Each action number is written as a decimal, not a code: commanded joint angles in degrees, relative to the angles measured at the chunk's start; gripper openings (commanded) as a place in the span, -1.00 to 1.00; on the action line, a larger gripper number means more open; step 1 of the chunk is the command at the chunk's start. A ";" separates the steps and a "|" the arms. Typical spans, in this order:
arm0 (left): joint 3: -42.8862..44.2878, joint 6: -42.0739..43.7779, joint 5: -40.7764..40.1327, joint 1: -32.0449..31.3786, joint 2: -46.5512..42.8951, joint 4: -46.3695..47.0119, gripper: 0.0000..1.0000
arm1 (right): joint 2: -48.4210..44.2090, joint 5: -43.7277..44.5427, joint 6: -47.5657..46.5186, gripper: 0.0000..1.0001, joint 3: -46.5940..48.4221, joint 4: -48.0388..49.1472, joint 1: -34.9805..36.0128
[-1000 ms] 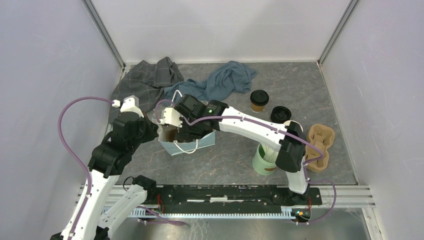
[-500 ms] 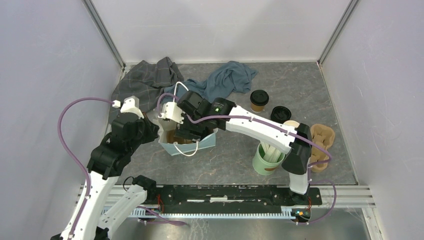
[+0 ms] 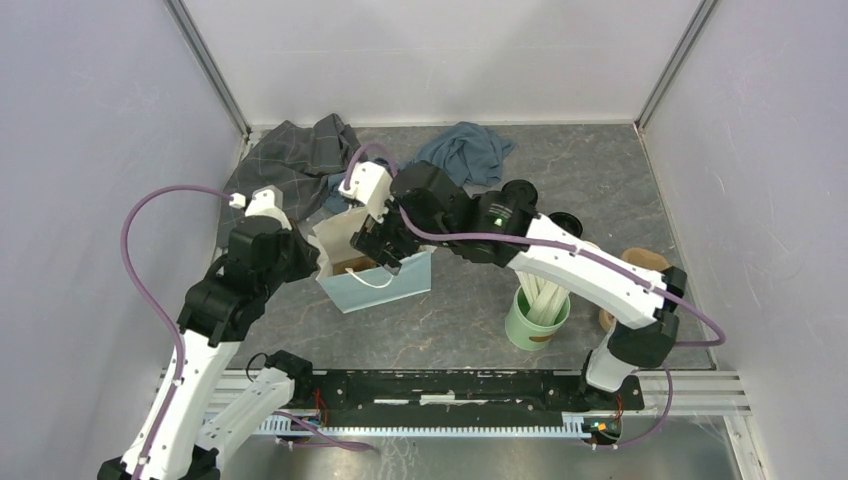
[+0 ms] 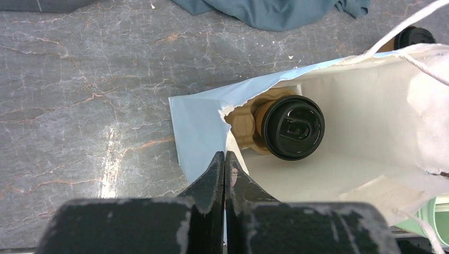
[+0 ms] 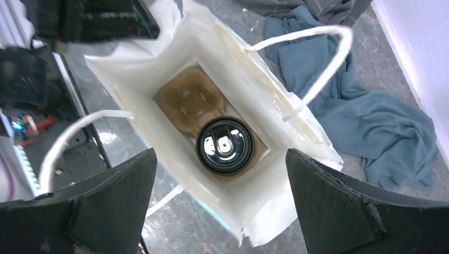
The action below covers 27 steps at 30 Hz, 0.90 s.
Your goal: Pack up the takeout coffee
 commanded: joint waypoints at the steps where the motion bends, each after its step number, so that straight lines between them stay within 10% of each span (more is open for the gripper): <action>1: 2.90 1.83 -1.33 -0.09 1.43 -1.46 -0.96 | -4.49 4.24 11.02 0.96 4.52 3.23 0.30; 13: 8.77 -2.58 -1.35 -0.06 8.04 -6.00 -0.96 | -21.62 29.16 32.45 0.96 -11.36 -7.17 -4.80; 20: 10.26 -8.33 -0.64 -0.07 10.66 -9.29 -0.96 | -24.13 12.03 33.40 0.96 -33.30 0.14 -6.19; 27: 11.07 -14.93 1.88 0.00 11.71 -10.21 -0.96 | -25.88 1.23 44.53 0.96 -56.88 30.20 -6.57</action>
